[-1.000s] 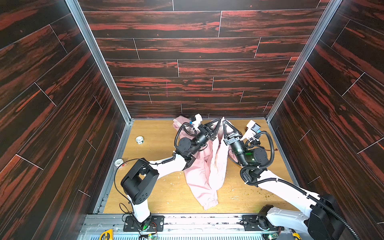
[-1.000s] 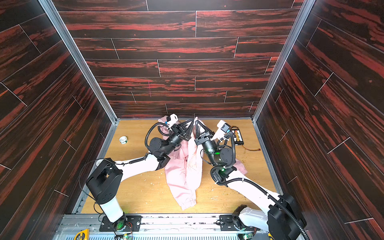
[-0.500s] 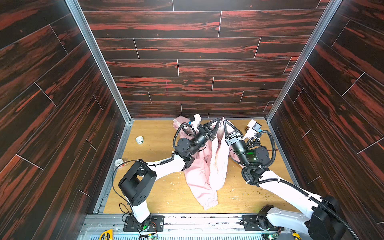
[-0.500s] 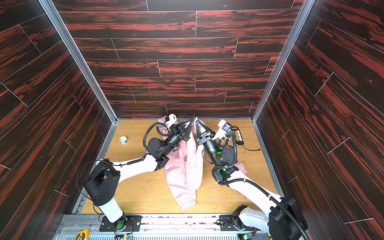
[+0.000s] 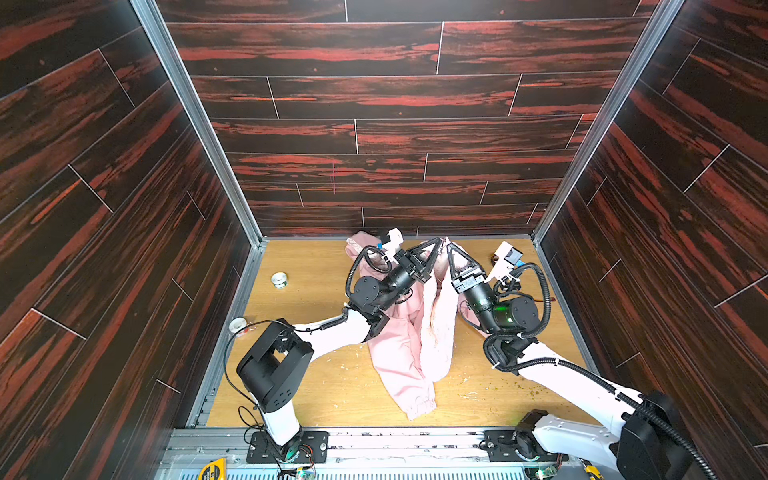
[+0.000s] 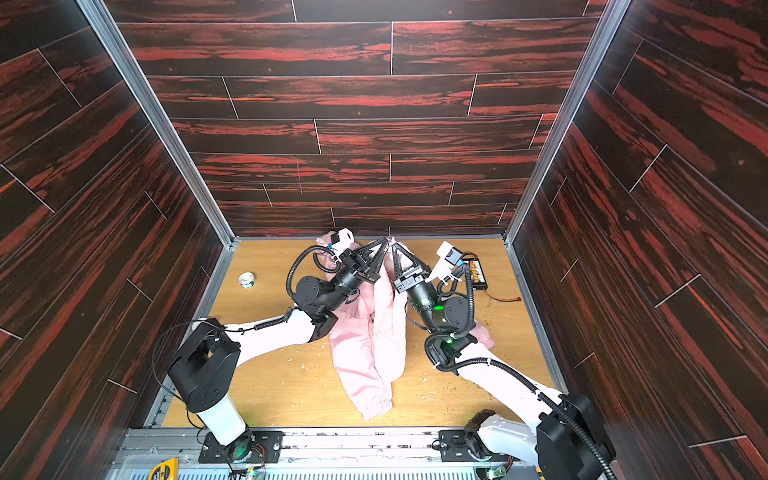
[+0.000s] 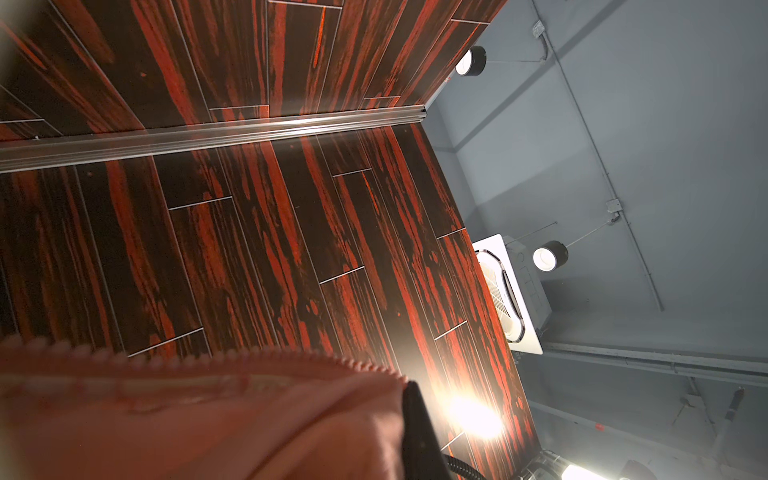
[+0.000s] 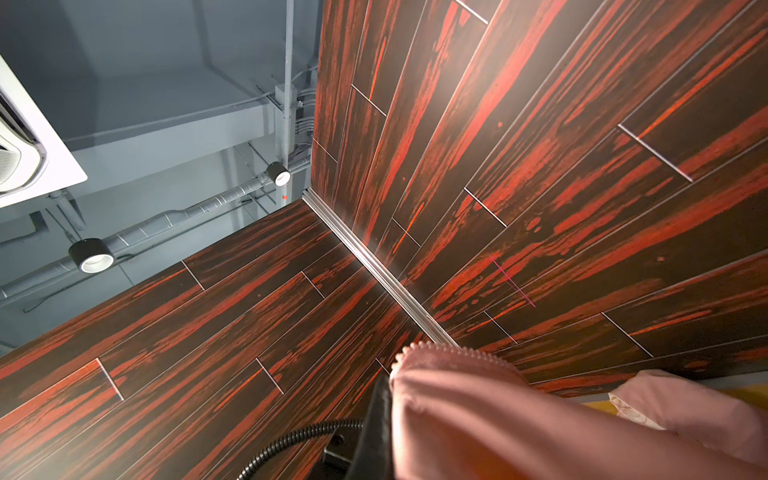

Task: Zip up the jacket

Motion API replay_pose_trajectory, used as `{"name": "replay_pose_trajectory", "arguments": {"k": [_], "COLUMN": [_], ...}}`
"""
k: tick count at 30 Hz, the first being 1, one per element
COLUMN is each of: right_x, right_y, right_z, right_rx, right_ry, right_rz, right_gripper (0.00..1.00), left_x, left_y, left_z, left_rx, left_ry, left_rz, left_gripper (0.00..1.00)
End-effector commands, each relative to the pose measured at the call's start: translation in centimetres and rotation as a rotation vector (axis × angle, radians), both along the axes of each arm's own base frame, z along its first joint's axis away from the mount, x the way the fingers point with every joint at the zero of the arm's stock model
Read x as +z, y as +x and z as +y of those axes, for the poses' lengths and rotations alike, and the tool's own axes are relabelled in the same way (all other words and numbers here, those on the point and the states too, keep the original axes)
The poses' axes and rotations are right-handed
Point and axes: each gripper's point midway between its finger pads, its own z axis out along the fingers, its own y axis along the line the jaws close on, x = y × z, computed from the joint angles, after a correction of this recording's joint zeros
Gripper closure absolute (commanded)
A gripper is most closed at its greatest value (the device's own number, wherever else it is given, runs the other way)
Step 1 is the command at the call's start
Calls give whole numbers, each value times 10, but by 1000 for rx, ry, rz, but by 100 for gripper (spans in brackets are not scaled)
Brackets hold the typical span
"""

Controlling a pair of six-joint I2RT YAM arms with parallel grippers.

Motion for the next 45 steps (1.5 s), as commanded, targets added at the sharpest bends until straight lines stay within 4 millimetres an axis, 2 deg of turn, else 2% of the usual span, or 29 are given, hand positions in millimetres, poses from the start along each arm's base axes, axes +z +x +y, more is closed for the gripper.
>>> {"name": "replay_pose_trajectory", "arguments": {"k": [1,7,19,28,33,38,41,45], "right_x": [-6,-16,-25,-16,-33,-64,-71,-69], "right_y": [-14,-12,-13,-22,-12,-6,-8,-12], "right_z": [7,6,28,46,55,45,46,48], "right_rx": [70,69,109,129,114,48,62,83], "right_ry": [-11,-7,6,14,-12,-47,-49,-45], "right_rz": [1,31,59,34,68,119,132,124], "right_gripper": [100,100,100,100,100,100,100,100], "left_x": [52,60,65,59,69,86,92,95], "left_y": [-12,-14,-15,-10,-14,-23,-26,-25], "left_z": [31,32,32,28,33,42,45,46], "left_rx": [52,49,44,34,34,41,45,42], "left_ry": [-119,-133,-146,-146,-165,-190,-201,-212], "left_rz": [-92,-106,-111,-89,-102,-133,-141,-139], "left_gripper": [100,100,100,100,100,100,100,100]}}
